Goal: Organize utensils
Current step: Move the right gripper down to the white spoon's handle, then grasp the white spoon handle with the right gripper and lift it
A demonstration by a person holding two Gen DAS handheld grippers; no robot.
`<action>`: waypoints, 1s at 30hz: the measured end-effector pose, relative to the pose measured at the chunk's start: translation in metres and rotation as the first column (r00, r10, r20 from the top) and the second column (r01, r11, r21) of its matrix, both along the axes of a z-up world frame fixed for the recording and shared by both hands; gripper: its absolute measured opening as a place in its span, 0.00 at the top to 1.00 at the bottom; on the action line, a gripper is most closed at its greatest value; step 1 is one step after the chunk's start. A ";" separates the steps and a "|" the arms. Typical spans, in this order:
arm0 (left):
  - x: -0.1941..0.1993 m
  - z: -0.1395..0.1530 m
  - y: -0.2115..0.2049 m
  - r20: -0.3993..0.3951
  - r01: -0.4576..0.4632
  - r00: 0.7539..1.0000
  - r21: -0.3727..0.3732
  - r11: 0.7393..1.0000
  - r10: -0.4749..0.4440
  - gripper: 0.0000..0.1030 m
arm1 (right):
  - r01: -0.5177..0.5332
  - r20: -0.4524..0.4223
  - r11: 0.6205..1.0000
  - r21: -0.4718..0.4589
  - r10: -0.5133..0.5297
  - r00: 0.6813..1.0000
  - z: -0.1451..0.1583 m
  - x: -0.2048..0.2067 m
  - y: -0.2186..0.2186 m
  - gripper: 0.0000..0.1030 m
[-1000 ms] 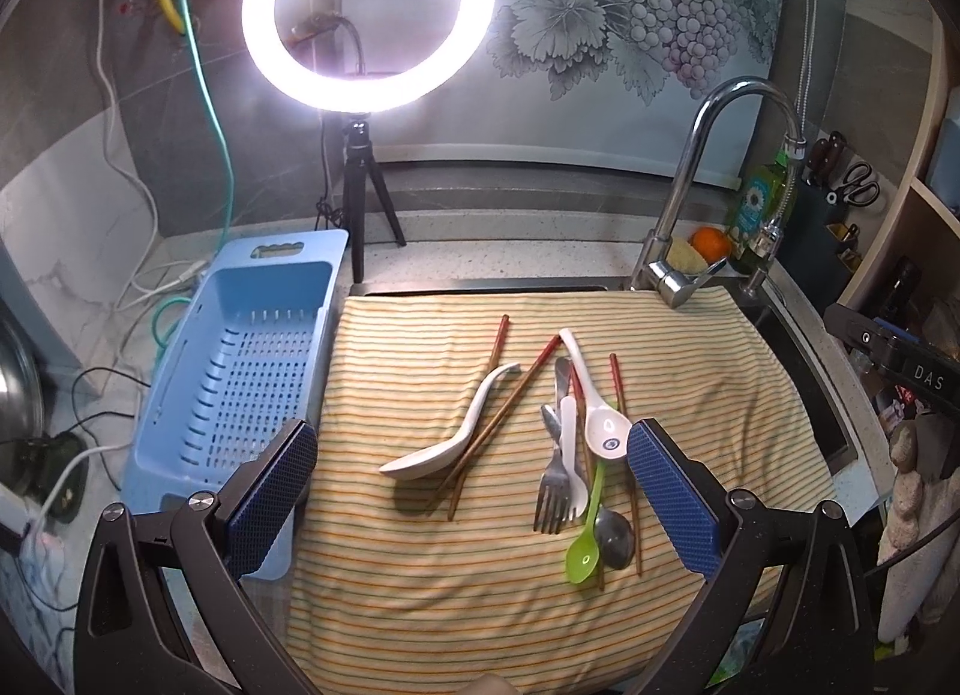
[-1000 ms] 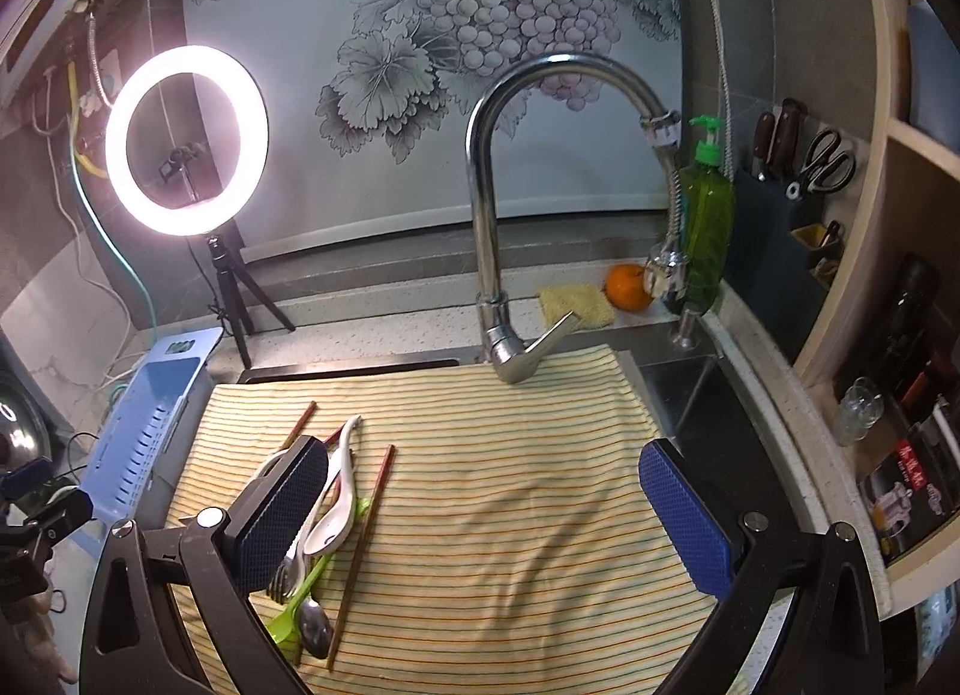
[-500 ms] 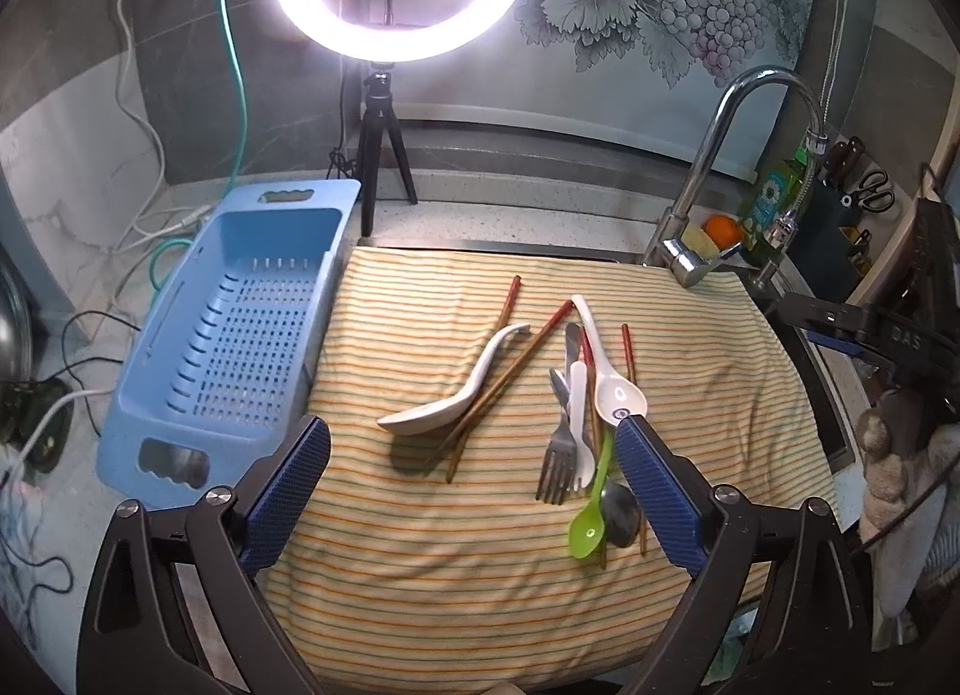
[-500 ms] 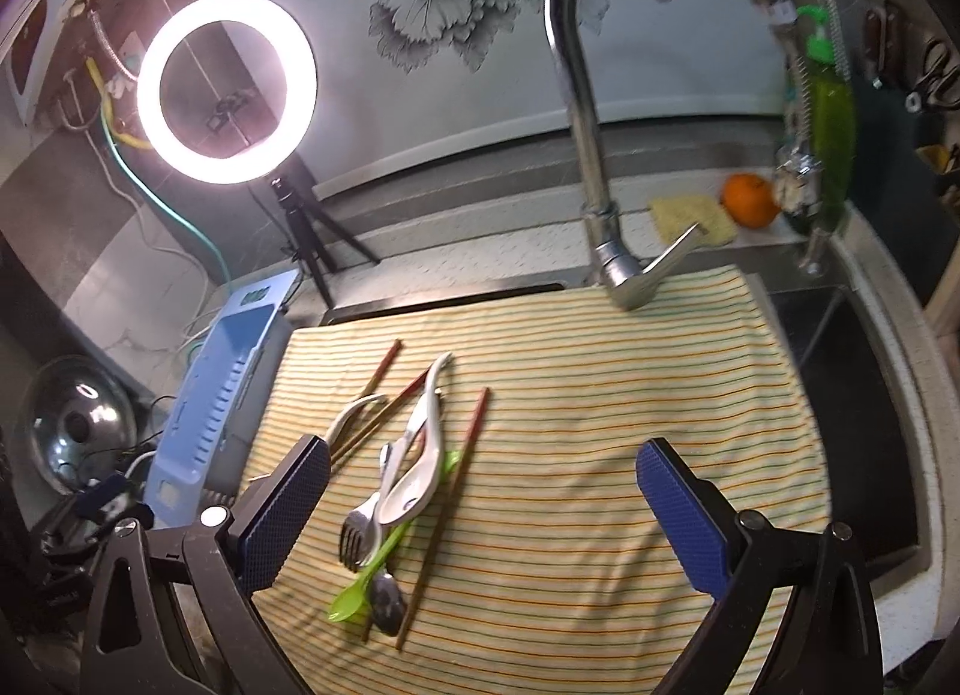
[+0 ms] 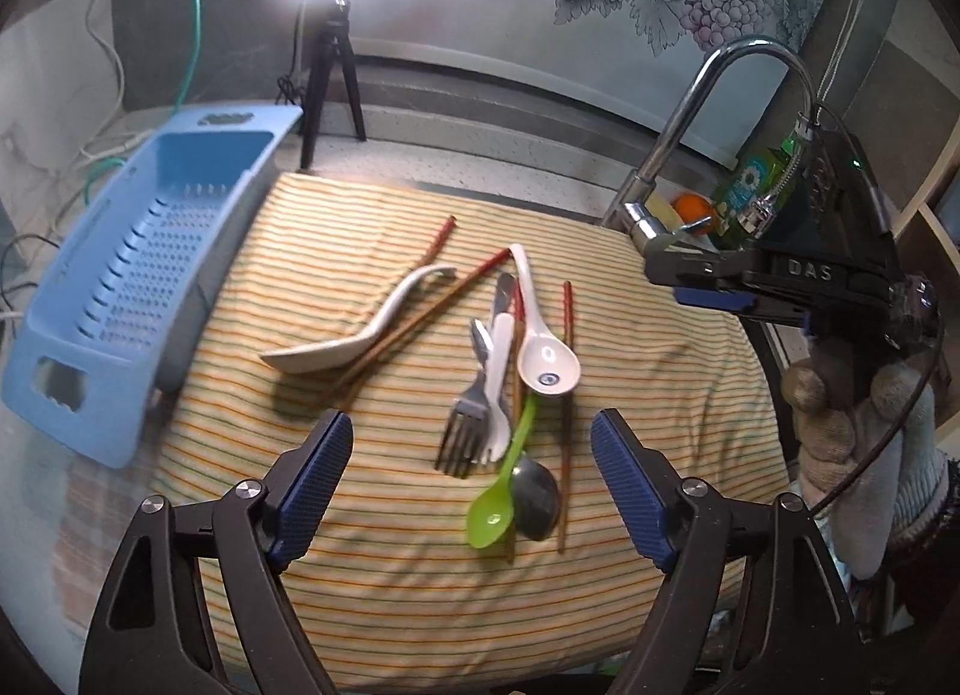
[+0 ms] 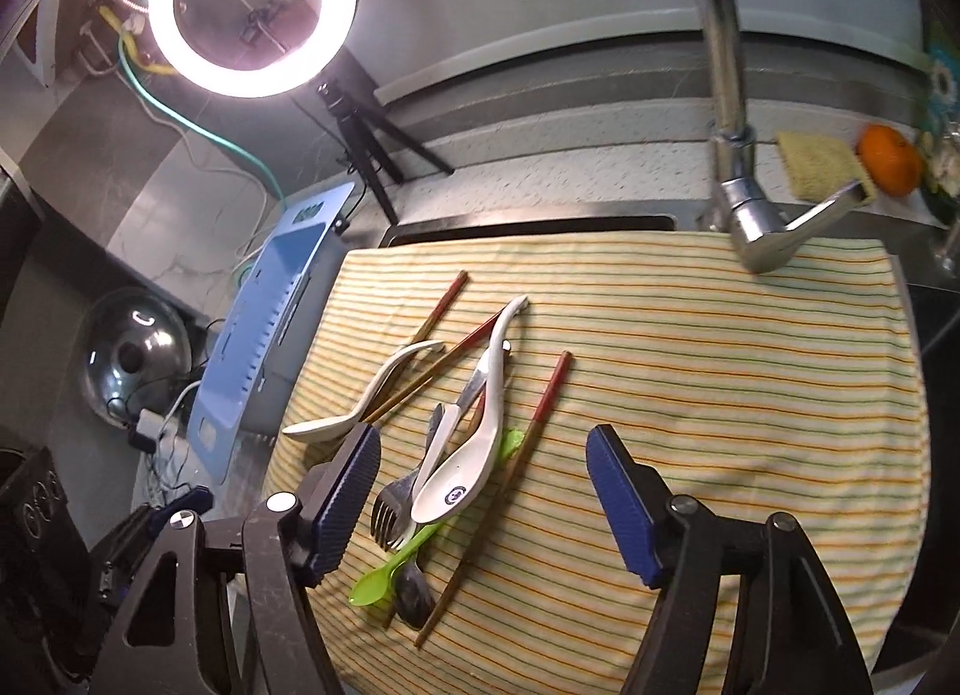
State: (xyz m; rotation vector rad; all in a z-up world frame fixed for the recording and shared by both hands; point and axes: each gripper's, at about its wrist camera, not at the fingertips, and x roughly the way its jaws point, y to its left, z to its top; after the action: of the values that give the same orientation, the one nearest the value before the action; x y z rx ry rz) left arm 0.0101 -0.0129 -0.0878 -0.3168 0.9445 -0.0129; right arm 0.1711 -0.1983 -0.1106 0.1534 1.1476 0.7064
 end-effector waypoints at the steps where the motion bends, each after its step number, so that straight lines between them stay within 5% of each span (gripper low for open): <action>1: 0.002 -0.003 -0.003 -0.005 0.004 1.000 -0.012 1.000 -0.004 0.26 | -0.011 -0.017 1.000 0.000 0.011 1.000 -0.003 0.004 0.001 0.43; 12: 0.028 -0.029 -0.030 -0.047 0.028 0.998 -0.102 0.994 -0.033 0.41 | -0.129 -0.151 0.991 0.020 0.131 0.980 -0.038 0.051 0.025 0.63; 30: 0.067 -0.064 -0.044 -0.120 -0.022 0.993 -0.111 0.994 0.008 0.51 | -0.194 -0.205 0.980 -0.036 0.183 0.962 -0.077 0.090 0.069 0.70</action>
State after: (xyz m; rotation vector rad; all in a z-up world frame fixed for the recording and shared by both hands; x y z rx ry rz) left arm 0.0773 -0.0573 -0.1516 -0.4321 1.0624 -0.0337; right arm 0.2614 -0.1294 -0.1876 0.0691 1.3871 0.8406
